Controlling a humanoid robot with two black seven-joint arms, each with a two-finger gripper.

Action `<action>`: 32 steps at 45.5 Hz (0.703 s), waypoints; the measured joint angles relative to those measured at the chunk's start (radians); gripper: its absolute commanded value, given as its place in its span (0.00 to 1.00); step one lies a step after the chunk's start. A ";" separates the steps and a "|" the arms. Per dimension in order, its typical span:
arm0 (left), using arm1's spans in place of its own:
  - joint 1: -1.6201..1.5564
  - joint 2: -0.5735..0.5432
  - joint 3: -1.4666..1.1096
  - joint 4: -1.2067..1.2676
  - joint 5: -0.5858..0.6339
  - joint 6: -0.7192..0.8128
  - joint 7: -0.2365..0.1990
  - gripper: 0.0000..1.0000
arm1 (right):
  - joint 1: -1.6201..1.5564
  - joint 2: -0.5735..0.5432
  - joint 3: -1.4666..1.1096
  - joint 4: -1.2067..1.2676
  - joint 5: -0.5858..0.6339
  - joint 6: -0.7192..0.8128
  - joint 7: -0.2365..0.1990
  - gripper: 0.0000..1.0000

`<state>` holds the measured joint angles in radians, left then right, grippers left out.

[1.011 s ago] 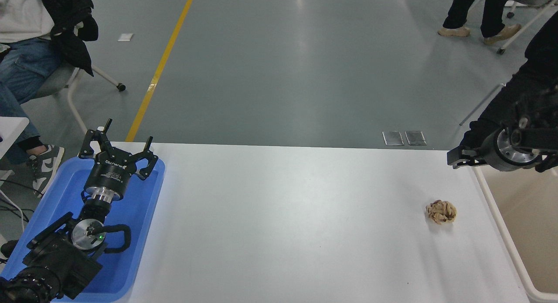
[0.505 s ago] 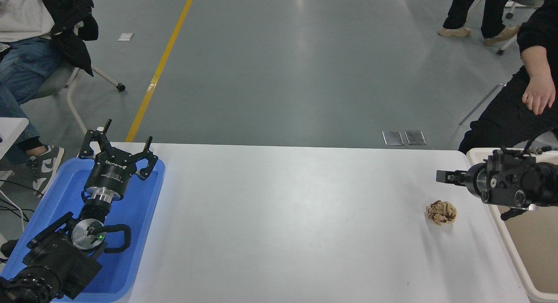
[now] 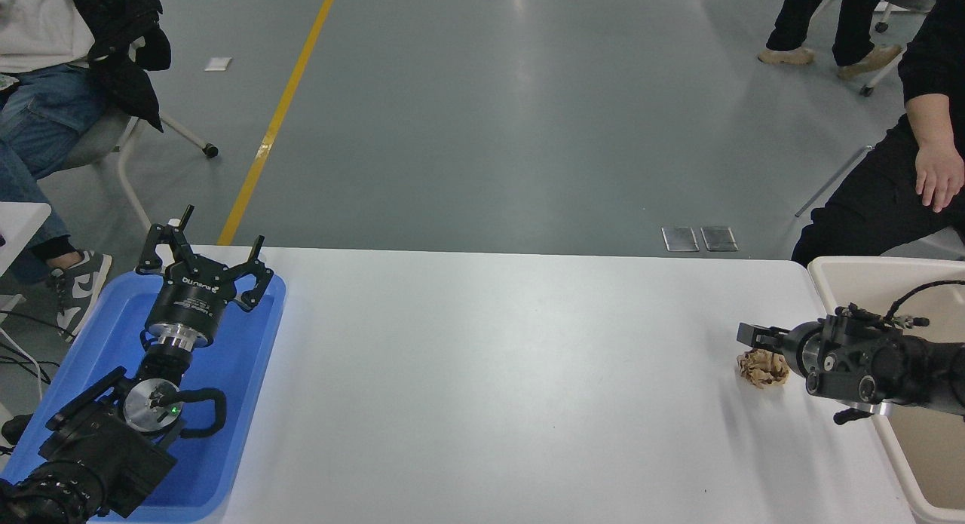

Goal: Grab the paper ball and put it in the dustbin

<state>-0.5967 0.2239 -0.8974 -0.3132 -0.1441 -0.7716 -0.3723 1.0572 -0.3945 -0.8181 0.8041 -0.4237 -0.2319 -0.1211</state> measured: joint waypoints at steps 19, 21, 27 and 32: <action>0.000 0.000 0.000 0.000 0.000 0.000 0.001 1.00 | -0.053 0.046 0.006 -0.013 -0.043 -0.026 0.042 0.00; 0.000 0.000 0.000 0.000 0.000 0.000 0.001 1.00 | -0.058 0.050 0.005 -0.013 -0.060 -0.037 0.046 0.00; 0.000 0.000 0.000 0.000 0.000 0.000 0.001 1.00 | -0.066 0.059 0.001 -0.014 -0.087 -0.059 0.052 0.00; 0.000 0.000 0.000 0.000 0.000 0.000 0.001 1.00 | -0.069 0.061 -0.001 -0.015 -0.097 -0.070 0.054 0.00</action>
<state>-0.5967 0.2240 -0.8974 -0.3130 -0.1442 -0.7716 -0.3716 0.9880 -0.3339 -0.8187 0.7890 -0.5202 -0.3018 -0.0666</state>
